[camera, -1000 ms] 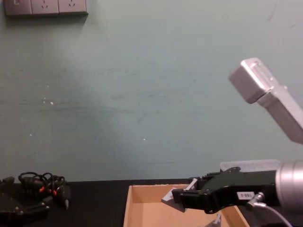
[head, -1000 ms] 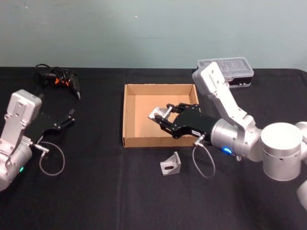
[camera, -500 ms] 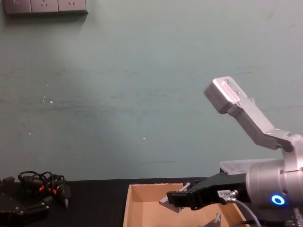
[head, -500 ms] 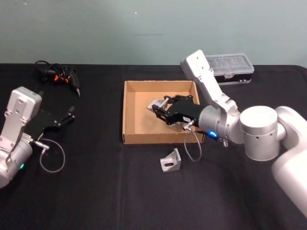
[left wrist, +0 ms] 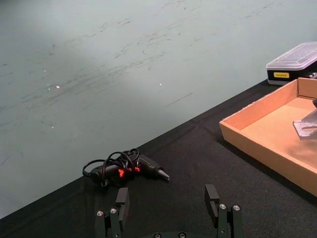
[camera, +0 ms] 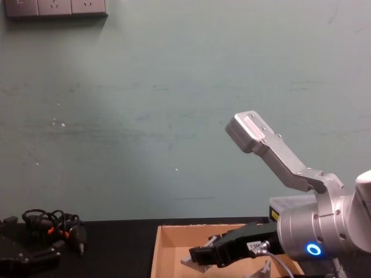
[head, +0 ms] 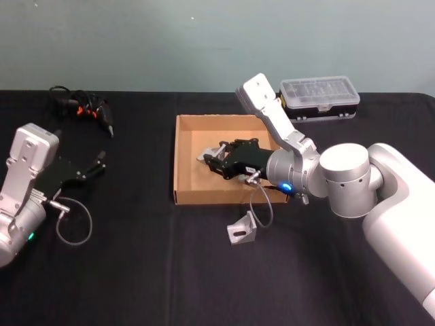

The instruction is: Use one hand to pick up the angle iron from the table and place it into the box.

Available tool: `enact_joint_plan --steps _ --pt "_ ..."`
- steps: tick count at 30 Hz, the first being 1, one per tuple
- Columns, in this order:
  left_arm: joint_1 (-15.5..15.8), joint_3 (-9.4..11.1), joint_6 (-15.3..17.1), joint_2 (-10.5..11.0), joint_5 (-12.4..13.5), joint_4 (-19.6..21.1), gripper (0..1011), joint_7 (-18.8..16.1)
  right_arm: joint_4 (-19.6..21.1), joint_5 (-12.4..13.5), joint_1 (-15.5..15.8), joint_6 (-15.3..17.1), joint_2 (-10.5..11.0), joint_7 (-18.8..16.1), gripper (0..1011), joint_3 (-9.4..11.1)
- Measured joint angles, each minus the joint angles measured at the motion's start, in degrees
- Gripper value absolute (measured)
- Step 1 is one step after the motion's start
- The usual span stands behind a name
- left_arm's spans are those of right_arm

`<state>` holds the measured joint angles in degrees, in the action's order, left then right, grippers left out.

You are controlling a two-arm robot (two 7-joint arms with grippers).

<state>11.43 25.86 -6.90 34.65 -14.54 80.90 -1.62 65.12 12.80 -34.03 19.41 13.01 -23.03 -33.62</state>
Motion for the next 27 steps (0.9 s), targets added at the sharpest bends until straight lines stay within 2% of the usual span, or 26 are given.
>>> enact_joint_plan --steps 8,10,11,16,23,27 --pt "0.00 0.00 0.00 0.00 0.00 0.00 1000 0.00 -0.26 -1.03 0.44 0.32 -0.08 -0.87 476 0.20" --pt "0.00 0.00 0.00 0.00 0.00 0.00 1000 0.00 -0.14 -1.20 0.62 0.31 -0.05 -1.05 520 0.46" --pt "0.00 0.00 0.00 0.00 0.00 0.00 1000 0.00 -0.02 -1.37 0.75 0.26 -0.04 -1.18 588 0.66" --pt "0.00 0.00 0.00 0.00 0.00 0.00 1000 0.00 0.63 -1.69 1.28 -0.08 0.02 -1.33 719 1.41" --pt "0.00 0.00 0.00 0.00 0.00 0.00 1000 0.00 3.26 -1.93 2.91 -1.11 0.91 -1.41 941 3.03" --pt "0.00 0.00 0.00 0.00 0.00 0.00 1000 0.00 5.87 -1.61 4.31 -1.52 2.11 -1.66 1002 4.16"
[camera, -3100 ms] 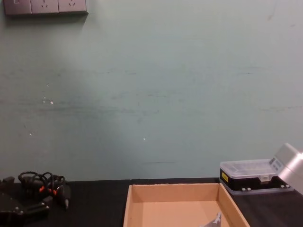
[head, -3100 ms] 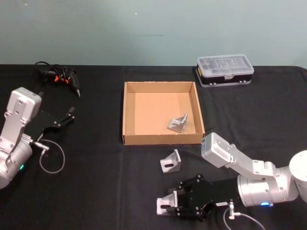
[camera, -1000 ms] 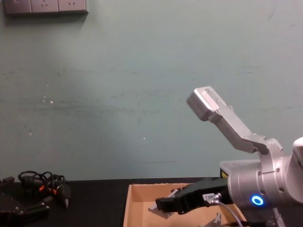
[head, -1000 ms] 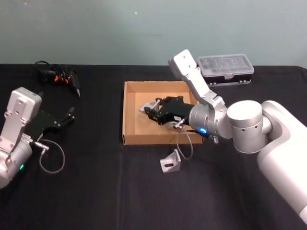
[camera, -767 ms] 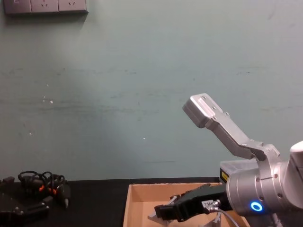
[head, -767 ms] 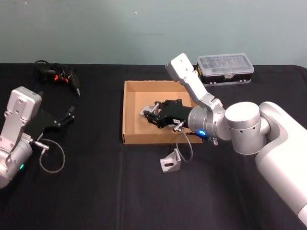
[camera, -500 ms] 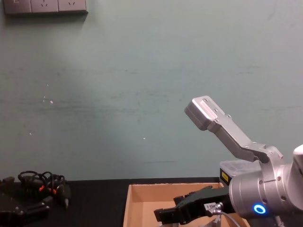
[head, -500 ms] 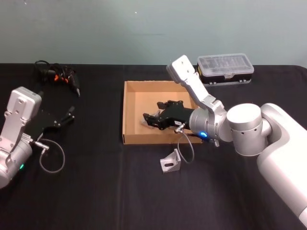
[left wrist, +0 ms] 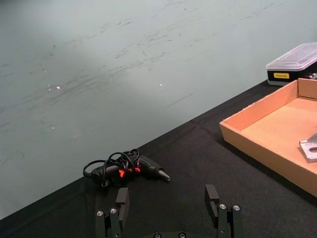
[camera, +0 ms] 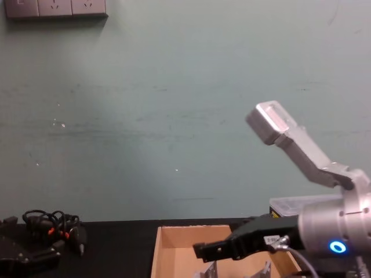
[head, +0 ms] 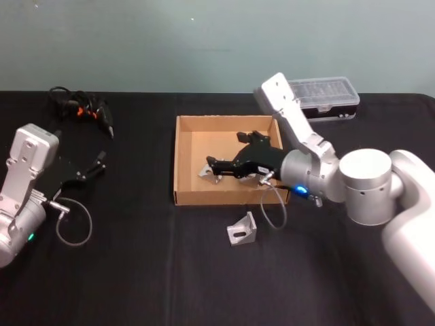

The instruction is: Use one hand to pick up the angle iron from the table and place it into the box.

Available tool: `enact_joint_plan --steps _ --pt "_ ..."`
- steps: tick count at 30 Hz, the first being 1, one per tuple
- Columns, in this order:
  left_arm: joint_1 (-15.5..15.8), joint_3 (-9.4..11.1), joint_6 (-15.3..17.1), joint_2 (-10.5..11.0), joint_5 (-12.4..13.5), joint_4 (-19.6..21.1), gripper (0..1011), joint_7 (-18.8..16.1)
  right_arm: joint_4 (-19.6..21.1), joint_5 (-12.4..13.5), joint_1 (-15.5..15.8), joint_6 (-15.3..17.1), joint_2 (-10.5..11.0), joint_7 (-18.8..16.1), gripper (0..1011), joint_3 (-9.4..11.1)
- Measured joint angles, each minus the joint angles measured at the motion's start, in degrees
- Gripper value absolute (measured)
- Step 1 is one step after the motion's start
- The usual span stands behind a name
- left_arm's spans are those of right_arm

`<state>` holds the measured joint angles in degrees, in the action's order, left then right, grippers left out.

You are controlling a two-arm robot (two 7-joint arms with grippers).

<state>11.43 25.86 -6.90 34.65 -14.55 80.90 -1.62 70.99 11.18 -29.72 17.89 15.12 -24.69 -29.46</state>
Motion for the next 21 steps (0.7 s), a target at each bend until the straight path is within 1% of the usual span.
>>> enact_joint_plan --steps 2,3,4,7,10,11,14,15,18,19,21 --pt "0.00 0.00 0.00 0.00 0.00 0.00 1000 0.00 1.19 0.26 0.66 -0.21 0.69 -0.17 1000 0.48" --pt "0.00 0.00 0.00 0.00 0.00 0.00 1000 0.00 2.43 0.56 1.31 -0.37 1.35 -0.32 1000 0.96" --pt "0.00 0.00 0.00 0.00 0.00 0.00 1000 0.00 2.43 0.56 1.31 -0.37 1.35 -0.32 1000 0.96" --pt "0.00 0.00 0.00 0.00 0.00 0.00 1000 0.00 5.85 1.63 3.22 -0.83 3.29 -0.75 1000 2.38" --pt "0.00 0.00 0.00 0.00 0.00 0.00 1000 0.00 8.14 2.39 4.43 -1.18 4.72 -1.33 1000 3.15" --pt "0.00 -0.01 0.00 0.00 0.00 0.00 1000 0.00 9.85 2.89 5.20 -1.44 5.88 -2.02 1000 3.53" --pt "0.00 0.00 0.00 0.00 0.00 0.00 1000 0.00 12.62 3.83 6.38 -1.96 8.22 -3.70 1000 3.93" --pt "0.00 0.00 0.00 0.00 0.00 0.00 1000 0.00 14.03 4.32 6.86 -2.26 9.59 -4.86 1000 3.95" --pt "0.00 0.00 0.00 0.00 0.00 0.00 1000 0.00 15.67 5.06 7.39 -2.83 11.69 -7.03 1000 3.78" --pt "0.00 0.00 0.00 0.00 0.00 0.00 1000 0.00 16.39 5.44 7.61 -3.14 12.86 -8.28 1000 3.60" --pt "0.00 0.00 0.00 0.00 0.00 0.00 1000 0.00 17.13 5.78 7.72 -3.47 14.22 -9.82 1000 3.23"
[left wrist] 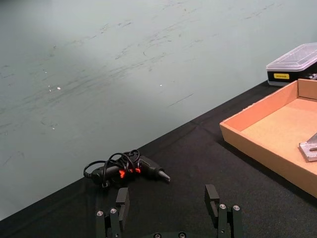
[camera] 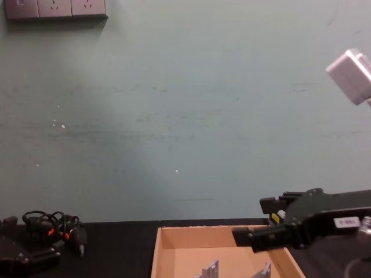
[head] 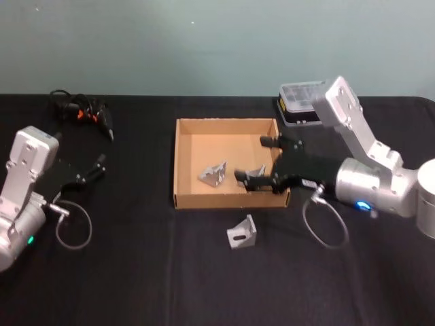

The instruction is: Use one hand to pick up the angle iron from the table and place it into the box.

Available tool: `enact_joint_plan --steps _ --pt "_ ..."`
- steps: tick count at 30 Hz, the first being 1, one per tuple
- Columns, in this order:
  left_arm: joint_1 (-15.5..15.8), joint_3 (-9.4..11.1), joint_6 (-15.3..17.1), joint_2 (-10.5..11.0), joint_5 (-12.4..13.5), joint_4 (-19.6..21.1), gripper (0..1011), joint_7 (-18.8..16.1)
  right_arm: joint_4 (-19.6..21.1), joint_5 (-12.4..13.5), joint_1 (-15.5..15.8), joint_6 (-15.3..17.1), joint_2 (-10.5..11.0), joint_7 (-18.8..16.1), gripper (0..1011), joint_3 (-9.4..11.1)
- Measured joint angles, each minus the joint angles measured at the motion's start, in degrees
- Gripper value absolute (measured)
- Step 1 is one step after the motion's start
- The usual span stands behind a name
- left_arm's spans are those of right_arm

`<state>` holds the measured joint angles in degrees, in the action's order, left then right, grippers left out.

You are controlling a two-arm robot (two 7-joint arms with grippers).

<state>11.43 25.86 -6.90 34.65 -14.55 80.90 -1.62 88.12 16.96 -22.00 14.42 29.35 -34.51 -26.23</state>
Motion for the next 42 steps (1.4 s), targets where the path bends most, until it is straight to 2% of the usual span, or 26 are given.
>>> enact_joint_plan --steps 8,15,28,42 --pt "0.00 0.00 0.00 0.00 0.00 0.00 1000 0.00 2.09 0.62 -0.25 -1.21 6.08 -6.83 1000 -2.63" --pt "0.00 0.00 0.00 0.00 0.00 0.00 1000 0.00 2.28 0.70 -0.86 -1.60 9.00 -10.15 1000 -4.96" --pt "0.00 0.00 0.00 0.00 0.00 0.00 1000 0.00 -1.38 -1.09 -3.94 -1.36 10.19 -14.14 1000 -10.91" --pt "0.00 0.00 0.00 0.00 0.00 0.00 1000 0.00 -5.51 -1.88 -6.58 -1.90 9.05 -14.26 1000 -14.40"
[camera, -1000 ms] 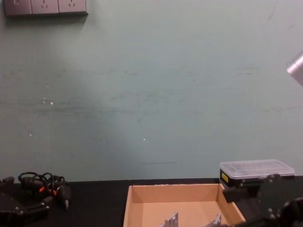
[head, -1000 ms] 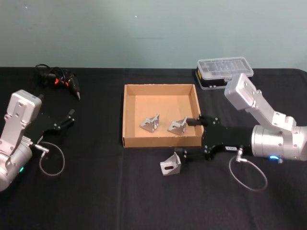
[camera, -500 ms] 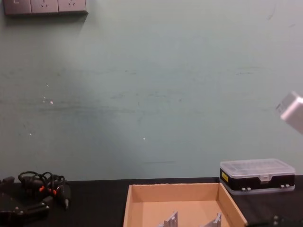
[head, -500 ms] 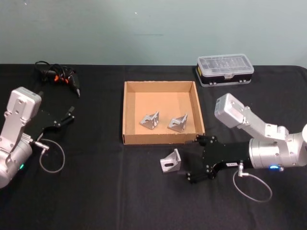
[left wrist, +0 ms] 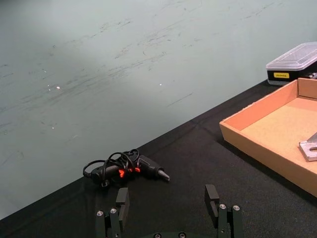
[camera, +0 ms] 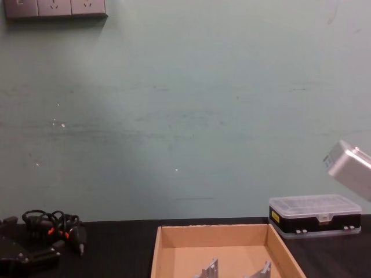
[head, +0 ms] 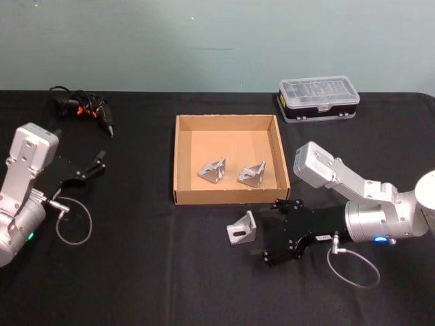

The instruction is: Use one hand to pick up the angle iron from the table and place it into the box.

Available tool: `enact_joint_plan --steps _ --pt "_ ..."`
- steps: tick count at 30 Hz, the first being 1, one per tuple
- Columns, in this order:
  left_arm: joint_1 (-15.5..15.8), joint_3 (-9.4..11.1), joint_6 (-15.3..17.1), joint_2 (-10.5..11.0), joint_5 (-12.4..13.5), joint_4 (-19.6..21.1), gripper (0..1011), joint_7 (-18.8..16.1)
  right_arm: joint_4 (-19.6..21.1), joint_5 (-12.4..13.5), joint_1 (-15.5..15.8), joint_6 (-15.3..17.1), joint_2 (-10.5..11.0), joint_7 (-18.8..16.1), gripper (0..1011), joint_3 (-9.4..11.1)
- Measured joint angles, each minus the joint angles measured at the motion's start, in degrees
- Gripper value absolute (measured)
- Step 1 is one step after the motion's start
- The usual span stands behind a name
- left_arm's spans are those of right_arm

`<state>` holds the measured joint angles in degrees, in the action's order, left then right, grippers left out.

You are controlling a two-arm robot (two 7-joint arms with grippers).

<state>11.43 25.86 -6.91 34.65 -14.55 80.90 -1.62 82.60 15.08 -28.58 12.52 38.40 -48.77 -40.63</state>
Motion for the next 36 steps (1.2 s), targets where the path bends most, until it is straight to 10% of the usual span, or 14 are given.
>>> enact_joint_plan --steps 36 --pt "0.00 0.00 0.00 0.00 0.00 0.00 1000 0.00 -8.78 -0.53 -5.53 -3.01 -5.15 -1.05 1000 -3.91"
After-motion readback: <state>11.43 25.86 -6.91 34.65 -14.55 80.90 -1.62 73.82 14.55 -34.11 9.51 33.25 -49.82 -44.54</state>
